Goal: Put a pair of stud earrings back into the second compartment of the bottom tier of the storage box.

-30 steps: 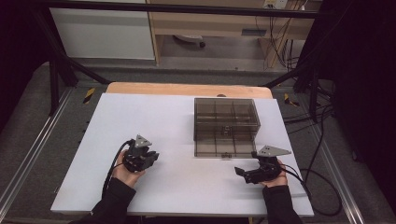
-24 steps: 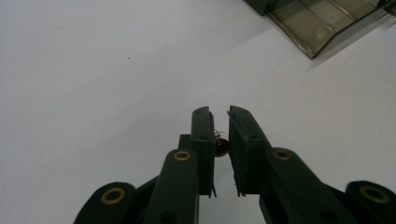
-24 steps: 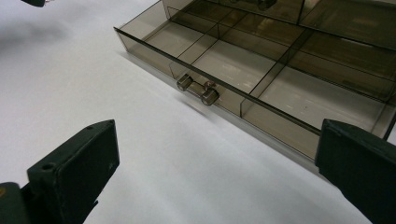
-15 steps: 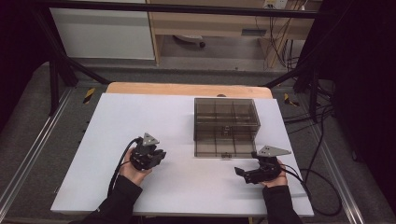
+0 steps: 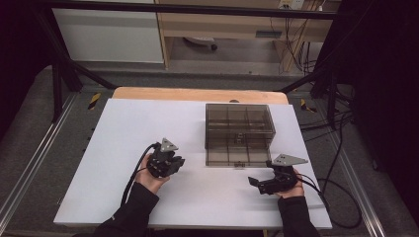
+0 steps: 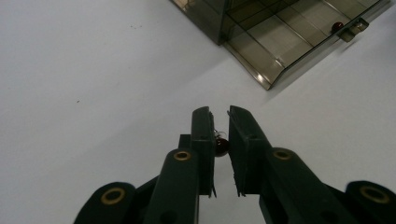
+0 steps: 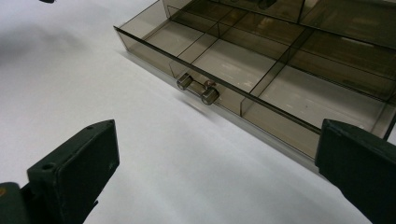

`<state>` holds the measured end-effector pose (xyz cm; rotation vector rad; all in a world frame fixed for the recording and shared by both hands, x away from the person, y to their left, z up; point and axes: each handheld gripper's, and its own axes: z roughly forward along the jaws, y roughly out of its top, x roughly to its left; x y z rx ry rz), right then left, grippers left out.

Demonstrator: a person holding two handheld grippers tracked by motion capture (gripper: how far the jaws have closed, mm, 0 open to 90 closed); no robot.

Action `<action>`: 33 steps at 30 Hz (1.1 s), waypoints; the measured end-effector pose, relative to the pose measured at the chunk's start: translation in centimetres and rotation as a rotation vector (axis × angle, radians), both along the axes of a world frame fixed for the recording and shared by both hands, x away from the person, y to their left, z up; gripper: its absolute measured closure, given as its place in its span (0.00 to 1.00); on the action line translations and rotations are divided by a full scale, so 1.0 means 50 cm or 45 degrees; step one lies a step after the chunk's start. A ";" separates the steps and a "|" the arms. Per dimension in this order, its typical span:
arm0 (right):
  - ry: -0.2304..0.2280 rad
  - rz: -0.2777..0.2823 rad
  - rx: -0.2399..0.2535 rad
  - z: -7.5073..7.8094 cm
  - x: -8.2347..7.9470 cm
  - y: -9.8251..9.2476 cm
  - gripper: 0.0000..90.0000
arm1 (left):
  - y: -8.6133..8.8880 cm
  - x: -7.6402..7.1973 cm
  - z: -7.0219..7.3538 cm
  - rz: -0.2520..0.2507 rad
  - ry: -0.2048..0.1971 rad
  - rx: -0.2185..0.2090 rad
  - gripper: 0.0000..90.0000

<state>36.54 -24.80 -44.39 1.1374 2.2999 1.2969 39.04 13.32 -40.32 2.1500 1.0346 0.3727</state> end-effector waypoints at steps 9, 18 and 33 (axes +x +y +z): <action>0.001 0.000 0.001 0.001 0.000 0.000 0.00 | -0.024 0.005 0.006 -0.021 -0.002 -0.015 0.89; -0.002 0.000 0.000 0.001 0.000 -0.001 0.00 | -0.049 0.012 0.009 -0.040 -0.002 -0.023 0.89; -0.002 0.002 -0.002 0.001 0.000 -0.001 0.00 | -0.093 0.025 0.018 -0.072 -0.009 -0.034 0.89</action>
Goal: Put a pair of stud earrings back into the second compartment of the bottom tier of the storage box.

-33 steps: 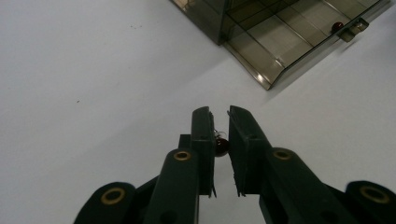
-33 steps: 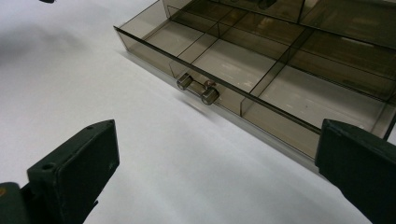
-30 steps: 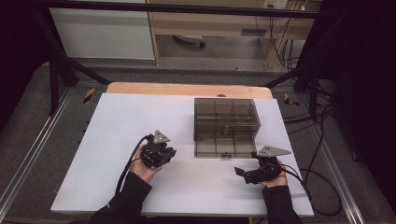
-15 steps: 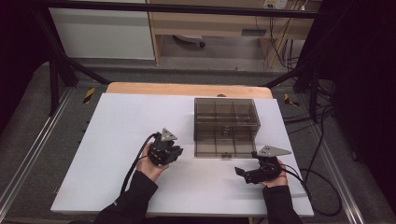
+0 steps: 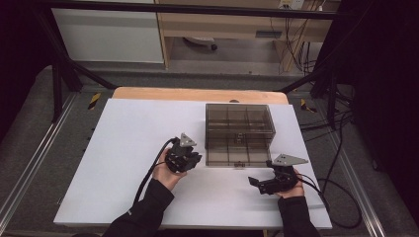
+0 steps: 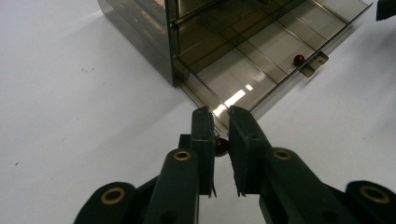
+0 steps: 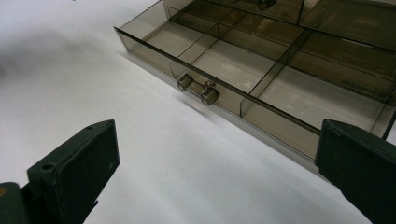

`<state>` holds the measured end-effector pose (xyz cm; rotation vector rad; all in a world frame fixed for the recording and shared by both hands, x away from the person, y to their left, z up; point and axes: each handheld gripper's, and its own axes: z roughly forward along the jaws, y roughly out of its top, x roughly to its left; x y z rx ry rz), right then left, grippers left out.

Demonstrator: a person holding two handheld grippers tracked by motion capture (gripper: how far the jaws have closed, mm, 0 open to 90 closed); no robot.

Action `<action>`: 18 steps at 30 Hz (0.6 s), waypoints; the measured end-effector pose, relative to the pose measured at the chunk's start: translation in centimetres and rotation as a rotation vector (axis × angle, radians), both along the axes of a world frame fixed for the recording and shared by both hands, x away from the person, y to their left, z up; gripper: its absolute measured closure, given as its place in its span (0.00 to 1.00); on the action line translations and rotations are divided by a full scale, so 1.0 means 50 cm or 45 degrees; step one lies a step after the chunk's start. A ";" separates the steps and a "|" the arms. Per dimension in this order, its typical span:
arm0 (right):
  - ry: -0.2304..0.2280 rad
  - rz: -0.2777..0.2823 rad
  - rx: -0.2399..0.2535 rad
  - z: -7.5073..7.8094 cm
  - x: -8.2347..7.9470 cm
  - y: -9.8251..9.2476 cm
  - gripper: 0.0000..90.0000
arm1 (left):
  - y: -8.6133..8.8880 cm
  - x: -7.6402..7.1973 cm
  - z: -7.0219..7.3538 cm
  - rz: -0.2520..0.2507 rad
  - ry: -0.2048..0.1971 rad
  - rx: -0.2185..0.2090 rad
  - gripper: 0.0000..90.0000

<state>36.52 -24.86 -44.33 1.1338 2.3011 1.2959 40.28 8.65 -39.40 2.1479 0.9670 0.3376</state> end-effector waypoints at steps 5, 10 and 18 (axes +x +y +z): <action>0.000 -0.001 0.001 0.000 0.000 0.000 0.00 | -0.013 0.003 0.005 -0.008 -0.004 -0.003 0.89; 0.001 -0.002 0.001 0.000 0.000 0.000 0.00 | -0.025 0.008 0.007 -0.013 -0.004 -0.003 0.89; 0.000 0.001 0.001 0.000 0.000 0.000 0.00 | -0.045 0.014 0.006 -0.024 0.007 -0.009 0.89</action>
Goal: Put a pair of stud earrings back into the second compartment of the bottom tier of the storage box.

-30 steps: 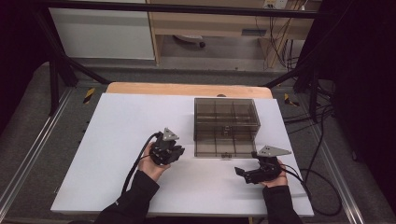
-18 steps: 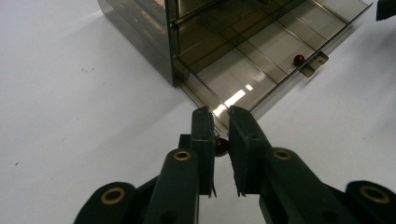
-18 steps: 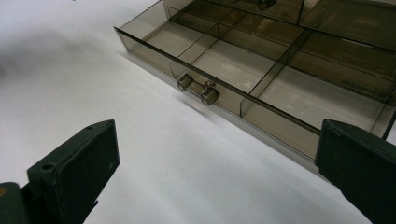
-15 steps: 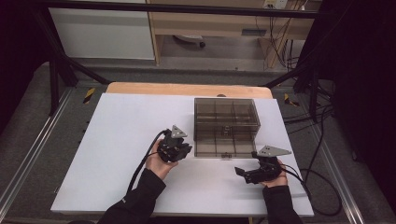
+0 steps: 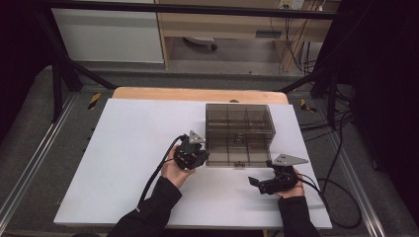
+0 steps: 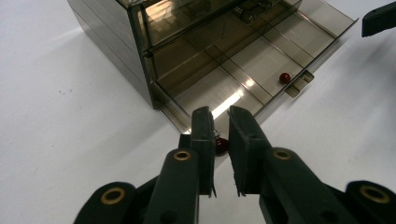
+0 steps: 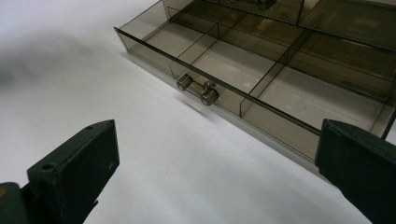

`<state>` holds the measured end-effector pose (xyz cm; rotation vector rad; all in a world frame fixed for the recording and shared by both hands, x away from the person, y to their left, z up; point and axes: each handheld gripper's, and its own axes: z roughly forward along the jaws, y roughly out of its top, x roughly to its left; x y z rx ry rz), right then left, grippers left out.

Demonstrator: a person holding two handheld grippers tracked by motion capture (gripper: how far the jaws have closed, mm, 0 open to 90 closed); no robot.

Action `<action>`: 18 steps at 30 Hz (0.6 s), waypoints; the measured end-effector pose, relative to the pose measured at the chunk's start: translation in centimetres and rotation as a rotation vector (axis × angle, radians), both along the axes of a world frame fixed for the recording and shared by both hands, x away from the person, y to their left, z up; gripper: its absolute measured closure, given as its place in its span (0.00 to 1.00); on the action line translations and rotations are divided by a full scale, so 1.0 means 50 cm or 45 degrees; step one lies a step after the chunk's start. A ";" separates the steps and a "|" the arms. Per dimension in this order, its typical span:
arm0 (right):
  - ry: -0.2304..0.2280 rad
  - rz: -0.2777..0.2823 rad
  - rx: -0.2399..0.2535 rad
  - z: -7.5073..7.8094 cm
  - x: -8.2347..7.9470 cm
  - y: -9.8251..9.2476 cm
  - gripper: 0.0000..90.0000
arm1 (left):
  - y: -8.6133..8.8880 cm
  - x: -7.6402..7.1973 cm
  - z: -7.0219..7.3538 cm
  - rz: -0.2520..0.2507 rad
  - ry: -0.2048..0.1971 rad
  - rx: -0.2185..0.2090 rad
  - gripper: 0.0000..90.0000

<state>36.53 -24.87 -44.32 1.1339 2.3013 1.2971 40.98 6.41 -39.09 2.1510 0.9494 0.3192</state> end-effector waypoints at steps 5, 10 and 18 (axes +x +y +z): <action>0.000 0.000 0.000 0.000 0.000 0.000 0.00 | -0.014 0.003 -0.001 -0.010 0.004 -0.003 0.89; 0.000 0.001 0.001 0.000 0.000 0.000 0.01 | -0.030 0.007 0.000 -0.024 0.004 0.000 0.89; -0.001 0.002 0.000 0.000 0.000 0.000 0.00 | -0.056 0.013 0.002 -0.043 0.002 -0.002 0.89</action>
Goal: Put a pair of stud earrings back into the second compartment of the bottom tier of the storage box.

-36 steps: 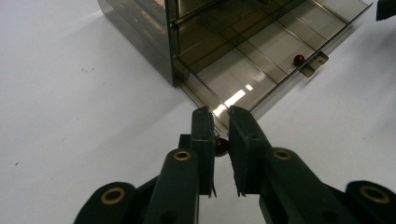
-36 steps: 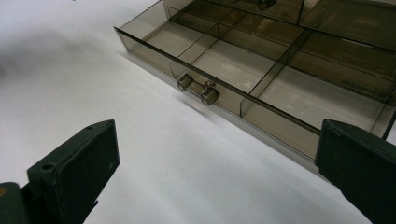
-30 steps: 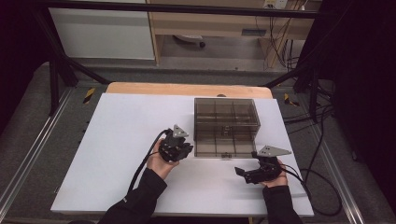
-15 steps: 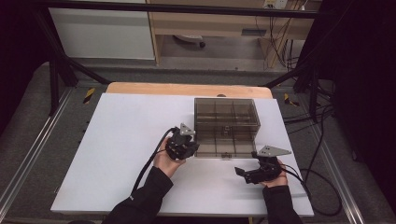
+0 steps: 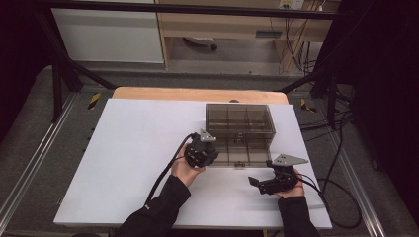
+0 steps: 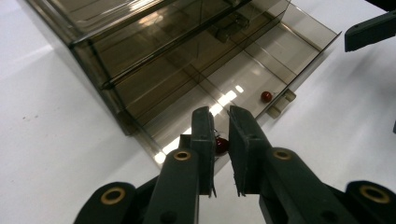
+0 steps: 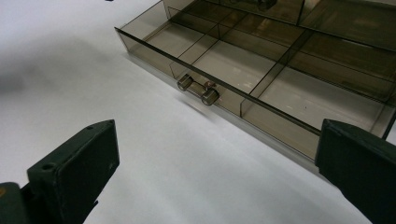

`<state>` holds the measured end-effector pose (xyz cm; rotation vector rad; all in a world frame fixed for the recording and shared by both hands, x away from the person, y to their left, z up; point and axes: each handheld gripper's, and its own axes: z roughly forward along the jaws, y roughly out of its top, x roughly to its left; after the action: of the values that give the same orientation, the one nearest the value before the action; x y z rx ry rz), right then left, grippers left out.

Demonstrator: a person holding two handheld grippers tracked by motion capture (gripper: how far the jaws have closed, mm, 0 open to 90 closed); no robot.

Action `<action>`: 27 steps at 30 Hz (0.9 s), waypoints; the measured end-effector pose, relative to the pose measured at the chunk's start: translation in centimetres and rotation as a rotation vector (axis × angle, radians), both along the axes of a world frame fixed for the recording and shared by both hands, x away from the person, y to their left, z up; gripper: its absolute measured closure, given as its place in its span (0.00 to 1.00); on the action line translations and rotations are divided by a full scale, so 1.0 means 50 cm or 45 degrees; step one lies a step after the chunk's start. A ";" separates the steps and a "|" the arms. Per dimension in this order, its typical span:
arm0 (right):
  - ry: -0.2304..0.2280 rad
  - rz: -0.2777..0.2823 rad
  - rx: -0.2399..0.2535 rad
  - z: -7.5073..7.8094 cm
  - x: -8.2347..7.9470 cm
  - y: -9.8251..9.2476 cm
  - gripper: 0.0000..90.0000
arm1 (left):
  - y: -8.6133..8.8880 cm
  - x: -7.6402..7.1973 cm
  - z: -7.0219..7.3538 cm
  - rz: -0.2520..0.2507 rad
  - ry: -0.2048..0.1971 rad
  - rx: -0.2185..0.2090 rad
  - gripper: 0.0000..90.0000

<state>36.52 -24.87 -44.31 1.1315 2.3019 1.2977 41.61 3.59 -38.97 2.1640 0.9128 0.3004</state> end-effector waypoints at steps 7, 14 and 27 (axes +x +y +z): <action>-0.002 -0.001 0.001 0.000 0.000 0.000 0.01 | -0.017 0.010 -0.003 -0.003 0.003 -0.001 0.89; -0.004 0.000 0.000 0.000 0.000 0.000 0.00 | -0.038 0.016 -0.005 -0.016 0.008 0.011 0.89; -0.002 0.000 0.003 0.001 -0.001 -0.001 0.00 | -0.072 0.029 -0.016 -0.027 0.006 0.010 0.89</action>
<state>36.49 -24.90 -44.27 1.1310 2.2995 1.3016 43.05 0.01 -39.79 2.1811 0.8920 0.2893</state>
